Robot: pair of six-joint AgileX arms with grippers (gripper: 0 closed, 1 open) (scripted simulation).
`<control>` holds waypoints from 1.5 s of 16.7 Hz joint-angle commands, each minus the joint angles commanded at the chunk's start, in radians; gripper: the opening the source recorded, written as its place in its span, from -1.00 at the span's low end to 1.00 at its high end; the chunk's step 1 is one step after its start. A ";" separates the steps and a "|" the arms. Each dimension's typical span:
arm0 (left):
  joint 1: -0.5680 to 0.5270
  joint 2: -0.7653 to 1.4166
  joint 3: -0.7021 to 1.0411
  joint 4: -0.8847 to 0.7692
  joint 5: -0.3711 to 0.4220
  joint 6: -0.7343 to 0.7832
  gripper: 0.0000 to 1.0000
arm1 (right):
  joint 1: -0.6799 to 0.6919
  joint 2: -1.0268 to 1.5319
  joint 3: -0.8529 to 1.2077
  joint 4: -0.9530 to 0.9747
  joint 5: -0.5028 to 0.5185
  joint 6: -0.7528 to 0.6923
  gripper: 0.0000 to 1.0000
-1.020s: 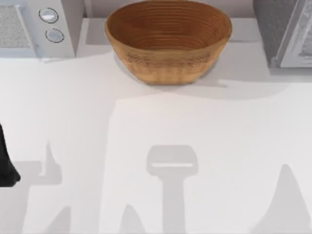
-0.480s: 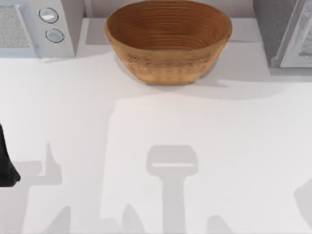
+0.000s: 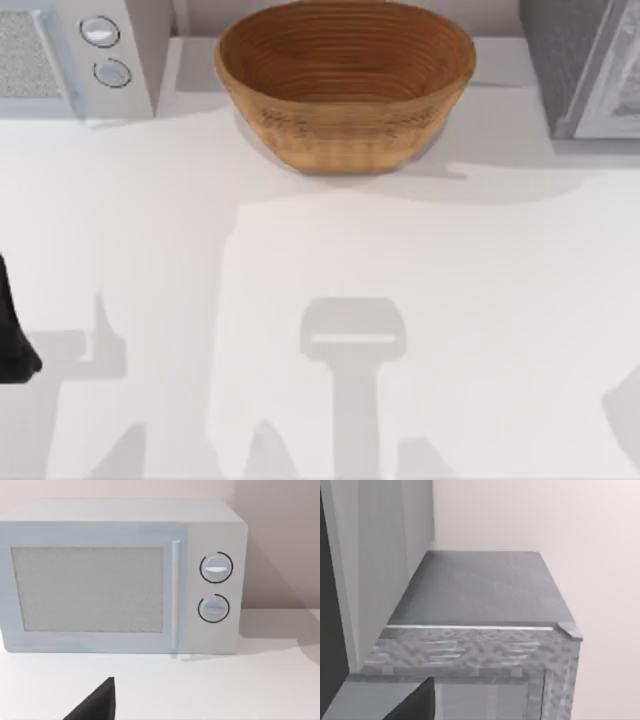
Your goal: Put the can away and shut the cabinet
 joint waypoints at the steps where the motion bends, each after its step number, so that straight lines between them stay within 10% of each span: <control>1: 0.000 0.000 0.000 0.000 0.000 0.000 1.00 | 0.028 0.000 0.007 0.001 0.026 -0.003 1.00; 7: 0.000 0.000 0.000 0.000 0.000 0.000 1.00 | 0.372 0.000 0.040 -0.007 0.339 -0.023 1.00; 19: 0.000 0.000 0.000 0.000 0.000 0.000 1.00 | 1.298 -0.014 -0.017 -0.064 1.294 -0.009 1.00; 25: 0.000 0.000 0.000 0.000 0.000 0.000 1.00 | 1.454 -0.045 -0.028 -0.055 1.455 0.002 1.00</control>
